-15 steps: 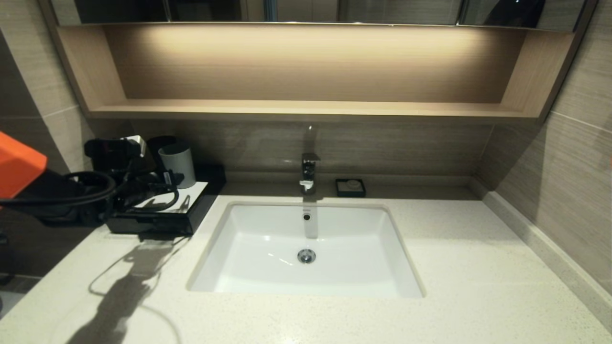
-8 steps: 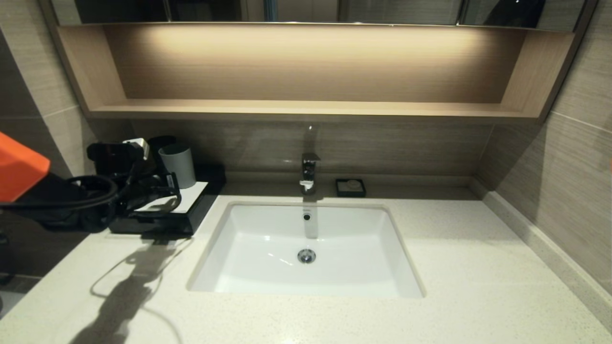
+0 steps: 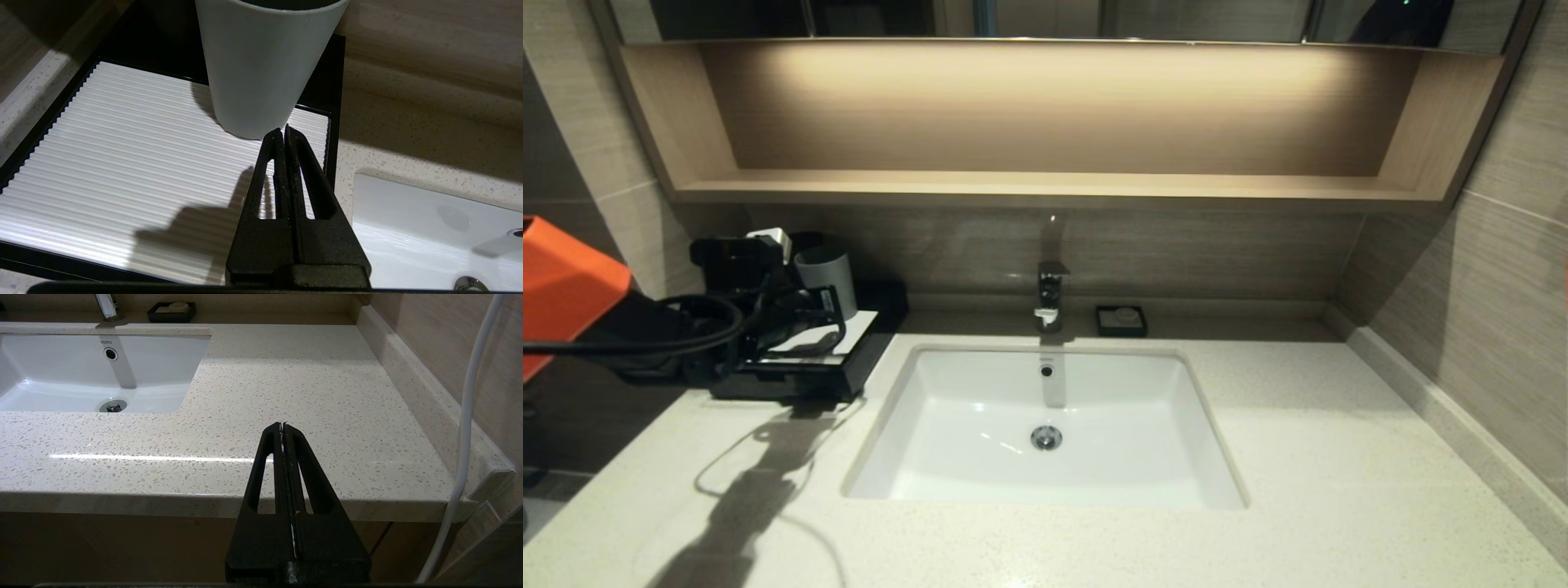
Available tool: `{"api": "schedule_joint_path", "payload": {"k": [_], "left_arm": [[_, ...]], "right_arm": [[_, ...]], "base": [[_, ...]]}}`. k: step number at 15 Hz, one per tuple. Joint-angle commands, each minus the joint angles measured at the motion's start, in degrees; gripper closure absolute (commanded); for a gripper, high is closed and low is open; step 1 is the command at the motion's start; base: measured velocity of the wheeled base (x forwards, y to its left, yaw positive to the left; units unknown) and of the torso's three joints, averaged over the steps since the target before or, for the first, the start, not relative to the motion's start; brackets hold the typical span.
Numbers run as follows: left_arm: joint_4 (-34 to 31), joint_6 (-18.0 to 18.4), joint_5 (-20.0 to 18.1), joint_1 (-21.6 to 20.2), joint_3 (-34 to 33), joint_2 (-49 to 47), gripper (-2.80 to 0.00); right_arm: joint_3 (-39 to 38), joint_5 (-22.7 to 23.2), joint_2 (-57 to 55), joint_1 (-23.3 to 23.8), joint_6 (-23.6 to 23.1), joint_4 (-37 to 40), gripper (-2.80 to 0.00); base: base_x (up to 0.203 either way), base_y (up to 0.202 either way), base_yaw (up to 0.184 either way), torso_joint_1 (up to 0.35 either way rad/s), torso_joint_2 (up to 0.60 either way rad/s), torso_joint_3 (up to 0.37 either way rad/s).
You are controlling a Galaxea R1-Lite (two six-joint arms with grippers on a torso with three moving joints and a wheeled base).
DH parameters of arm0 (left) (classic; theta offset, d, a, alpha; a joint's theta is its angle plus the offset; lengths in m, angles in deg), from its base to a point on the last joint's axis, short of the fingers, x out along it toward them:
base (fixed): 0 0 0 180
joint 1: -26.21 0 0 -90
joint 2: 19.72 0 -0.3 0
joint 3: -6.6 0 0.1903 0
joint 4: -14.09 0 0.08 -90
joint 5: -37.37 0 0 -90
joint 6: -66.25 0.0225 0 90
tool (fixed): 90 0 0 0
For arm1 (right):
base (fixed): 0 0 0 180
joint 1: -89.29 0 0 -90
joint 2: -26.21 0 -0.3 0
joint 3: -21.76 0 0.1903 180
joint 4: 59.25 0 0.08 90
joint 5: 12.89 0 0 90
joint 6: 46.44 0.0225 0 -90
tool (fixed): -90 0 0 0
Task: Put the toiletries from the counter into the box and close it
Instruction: Place the cup on the storage box
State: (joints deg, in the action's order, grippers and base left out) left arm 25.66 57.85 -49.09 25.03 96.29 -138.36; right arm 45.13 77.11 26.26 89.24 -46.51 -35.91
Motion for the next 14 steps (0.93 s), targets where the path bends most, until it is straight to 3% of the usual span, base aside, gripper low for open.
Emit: {"api": "schedule_joint_path", "payload": {"k": [1, 14], "left_arm": [[0.22, 0.05, 0.06, 0.13, 0.39, -0.98, 0.0], [0.22, 0.23, 0.22, 0.22, 4.43, -5.9, 0.0]], "right_arm": [[-0.09, 0.0, 0.04, -0.04, -0.01, -0.03, 0.0], [-0.09, 0.0, 0.04, -0.04, -0.01, 0.02, 0.0]], "base": [[0.0, 0.0, 0.0, 0.0, 0.0, 0.0], [0.0, 0.0, 0.0, 0.0, 0.0, 0.0]]}}
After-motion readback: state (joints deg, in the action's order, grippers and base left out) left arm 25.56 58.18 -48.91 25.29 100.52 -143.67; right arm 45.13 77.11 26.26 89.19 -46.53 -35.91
